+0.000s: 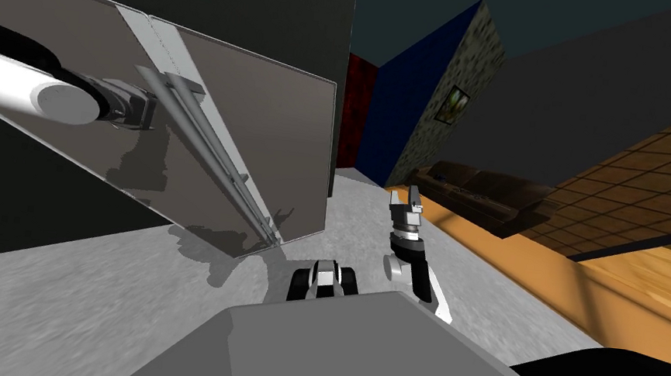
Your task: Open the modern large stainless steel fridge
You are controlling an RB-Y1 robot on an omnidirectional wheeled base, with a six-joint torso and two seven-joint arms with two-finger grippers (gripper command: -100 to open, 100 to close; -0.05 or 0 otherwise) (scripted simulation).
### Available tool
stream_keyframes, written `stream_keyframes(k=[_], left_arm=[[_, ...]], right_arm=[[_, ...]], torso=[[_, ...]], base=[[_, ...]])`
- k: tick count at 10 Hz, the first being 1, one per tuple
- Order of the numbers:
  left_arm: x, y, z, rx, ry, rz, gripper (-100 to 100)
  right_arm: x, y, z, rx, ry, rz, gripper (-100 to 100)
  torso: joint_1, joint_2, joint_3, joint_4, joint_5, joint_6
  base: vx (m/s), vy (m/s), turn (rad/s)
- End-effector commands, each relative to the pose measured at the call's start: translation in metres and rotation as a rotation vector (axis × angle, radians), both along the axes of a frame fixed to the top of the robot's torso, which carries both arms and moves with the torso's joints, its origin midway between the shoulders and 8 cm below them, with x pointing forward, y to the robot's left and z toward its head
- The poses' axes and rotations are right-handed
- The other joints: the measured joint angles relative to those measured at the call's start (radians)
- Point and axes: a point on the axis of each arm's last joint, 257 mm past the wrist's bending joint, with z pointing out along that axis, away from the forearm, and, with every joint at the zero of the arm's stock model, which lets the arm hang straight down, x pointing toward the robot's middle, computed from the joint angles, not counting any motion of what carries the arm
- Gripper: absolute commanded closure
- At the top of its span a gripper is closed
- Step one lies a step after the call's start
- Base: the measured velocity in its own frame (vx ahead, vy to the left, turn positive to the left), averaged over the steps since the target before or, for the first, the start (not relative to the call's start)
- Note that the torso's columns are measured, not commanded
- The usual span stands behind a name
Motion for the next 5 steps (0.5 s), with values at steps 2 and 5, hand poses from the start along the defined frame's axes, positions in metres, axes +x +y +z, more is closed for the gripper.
stream_keyframes(k=[2, 5], left_arm=[[-0.012, -0.005, 0.026, 0.009, -0.032, -0.003, -100], [-0.008, 0.012, -0.001, -0.031, 0.004, 0.029, -100]], right_arm=[[0.000, 0.000, 0.000, 0.000, 0.000, 0.000, 0], [0.000, 0.000, 0.000, 0.000, 0.000, 0.000, 0]], torso=[[0.001, 0.002, 0.001, 0.000, 0.000, 0.000], [0.005, 0.002, 0.001, 0.000, 0.003, -0.002]], base=[[0.020, -0.022, 0.014], [0.002, 0.039, 0.038]])
